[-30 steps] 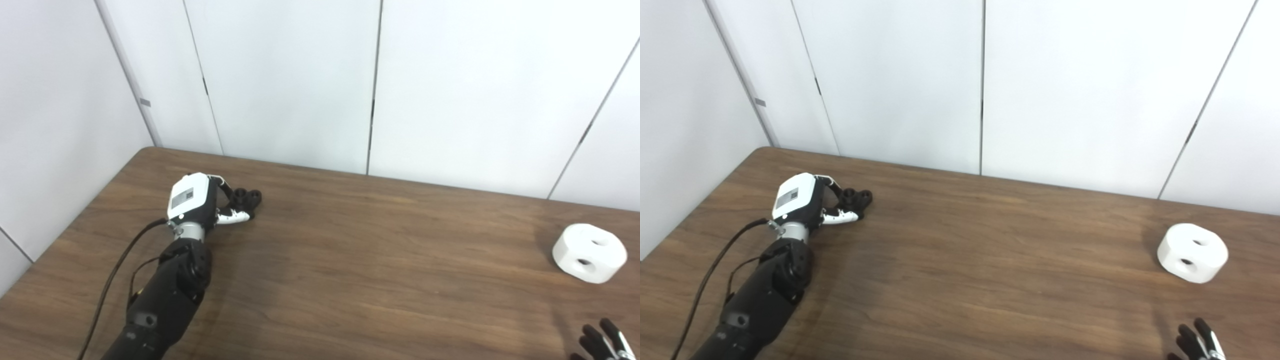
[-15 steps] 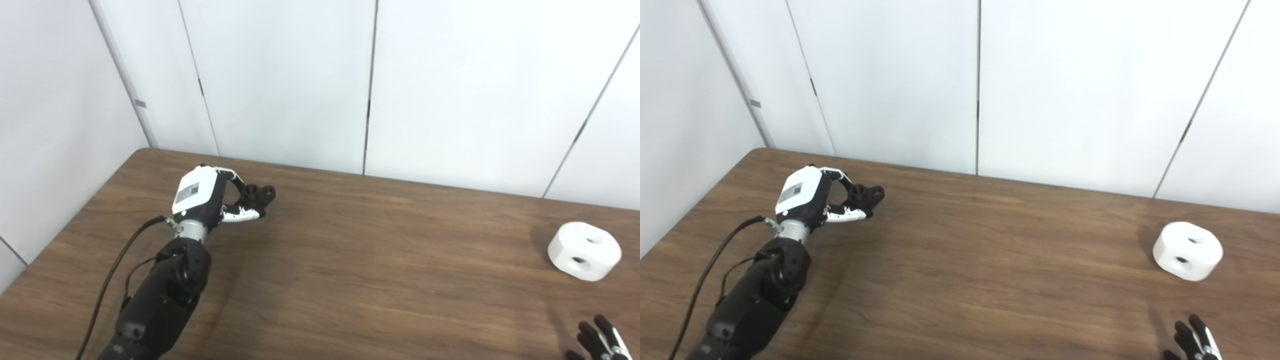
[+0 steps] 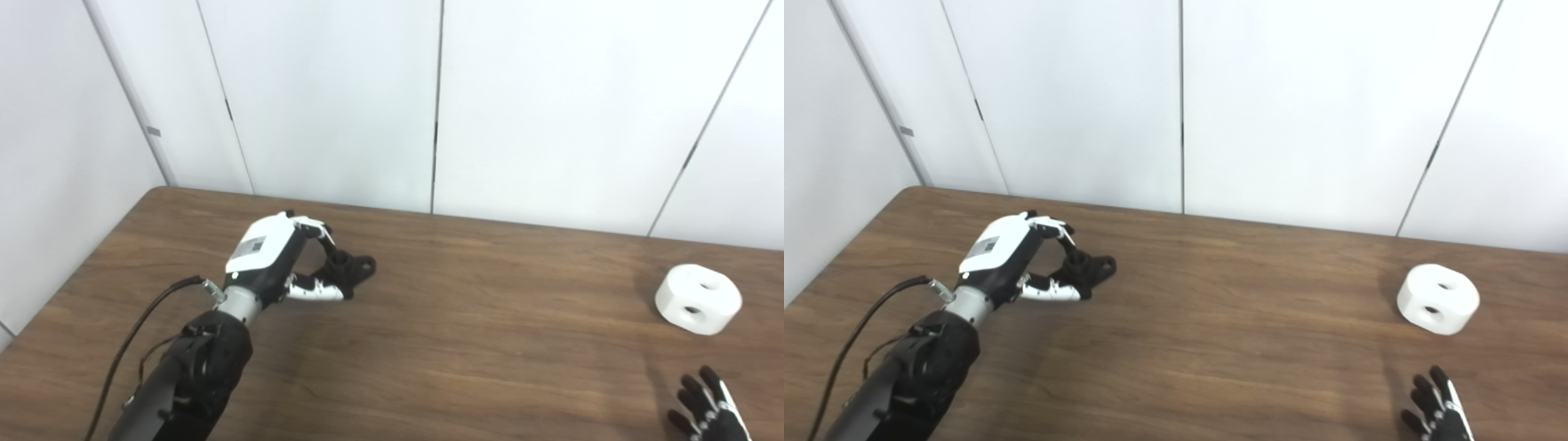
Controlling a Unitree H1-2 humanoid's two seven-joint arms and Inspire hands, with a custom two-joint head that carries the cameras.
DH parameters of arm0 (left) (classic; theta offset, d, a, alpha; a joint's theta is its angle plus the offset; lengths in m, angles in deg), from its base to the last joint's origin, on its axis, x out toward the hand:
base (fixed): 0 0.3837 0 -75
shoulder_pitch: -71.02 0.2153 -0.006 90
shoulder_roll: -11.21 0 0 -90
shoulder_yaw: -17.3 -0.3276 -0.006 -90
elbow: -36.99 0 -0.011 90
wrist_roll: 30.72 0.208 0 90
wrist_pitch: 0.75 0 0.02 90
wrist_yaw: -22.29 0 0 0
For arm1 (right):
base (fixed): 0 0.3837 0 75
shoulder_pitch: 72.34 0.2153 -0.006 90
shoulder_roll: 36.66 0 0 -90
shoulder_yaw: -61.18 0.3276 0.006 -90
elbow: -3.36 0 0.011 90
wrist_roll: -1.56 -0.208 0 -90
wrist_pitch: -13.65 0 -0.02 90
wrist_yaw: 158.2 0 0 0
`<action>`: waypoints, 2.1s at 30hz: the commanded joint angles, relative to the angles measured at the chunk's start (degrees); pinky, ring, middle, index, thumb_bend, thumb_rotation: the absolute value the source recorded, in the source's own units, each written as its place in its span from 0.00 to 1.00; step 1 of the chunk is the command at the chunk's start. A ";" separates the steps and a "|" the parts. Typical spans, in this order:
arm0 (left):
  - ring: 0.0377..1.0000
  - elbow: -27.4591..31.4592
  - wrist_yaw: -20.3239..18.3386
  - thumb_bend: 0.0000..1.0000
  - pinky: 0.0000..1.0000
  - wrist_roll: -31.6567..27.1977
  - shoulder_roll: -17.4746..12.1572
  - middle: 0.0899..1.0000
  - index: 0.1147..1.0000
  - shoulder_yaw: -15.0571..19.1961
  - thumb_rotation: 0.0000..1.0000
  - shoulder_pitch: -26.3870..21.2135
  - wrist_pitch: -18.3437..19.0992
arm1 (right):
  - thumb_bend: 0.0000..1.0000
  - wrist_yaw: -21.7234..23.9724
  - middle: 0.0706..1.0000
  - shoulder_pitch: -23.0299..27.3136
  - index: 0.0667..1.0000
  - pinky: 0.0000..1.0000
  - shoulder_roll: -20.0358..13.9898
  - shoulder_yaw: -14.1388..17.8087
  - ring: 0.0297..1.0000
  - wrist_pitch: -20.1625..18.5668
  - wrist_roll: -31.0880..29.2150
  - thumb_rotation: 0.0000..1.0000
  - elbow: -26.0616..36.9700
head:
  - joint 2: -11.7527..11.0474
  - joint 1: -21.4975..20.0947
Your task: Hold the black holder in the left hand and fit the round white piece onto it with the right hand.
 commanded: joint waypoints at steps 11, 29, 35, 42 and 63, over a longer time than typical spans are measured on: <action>0.86 13.17 -7.70 0.52 0.94 -0.49 1.58 0.76 0.42 -3.25 0.05 4.28 -3.51 | 0.65 -1.69 0.92 3.32 0.95 0.82 1.41 -2.38 0.91 -1.32 2.30 0.99 2.04 | 3.67 -4.13; 0.85 14.23 -7.25 0.52 0.93 12.81 10.40 0.76 0.42 -13.07 0.05 16.05 -13.99 | 0.63 -4.80 0.93 7.72 0.96 0.84 3.66 -5.50 0.93 -10.77 5.67 1.00 11.31 | 10.16 -10.62; 0.85 12.74 -6.00 0.52 0.93 16.08 11.98 0.76 0.42 -14.34 0.05 18.69 -17.15 | 0.64 -5.16 0.93 8.40 0.96 0.85 3.61 -6.16 0.93 -13.84 7.08 1.00 13.86 | 12.85 -12.07; 0.85 9.74 -3.05 0.52 0.91 18.56 13.18 0.75 0.42 -14.29 0.05 20.15 -19.26 | 0.65 -5.52 0.91 8.78 0.94 0.85 3.31 -5.33 0.92 -17.69 7.69 1.00 16.42 | 14.76 -12.41; 0.83 4.72 0.54 0.52 0.89 19.66 14.70 0.74 0.42 -14.86 0.05 21.66 -19.57 | 0.63 -4.50 0.92 9.83 0.93 0.88 -0.04 1.05 0.93 -20.31 5.19 0.84 20.51 | 15.65 -15.96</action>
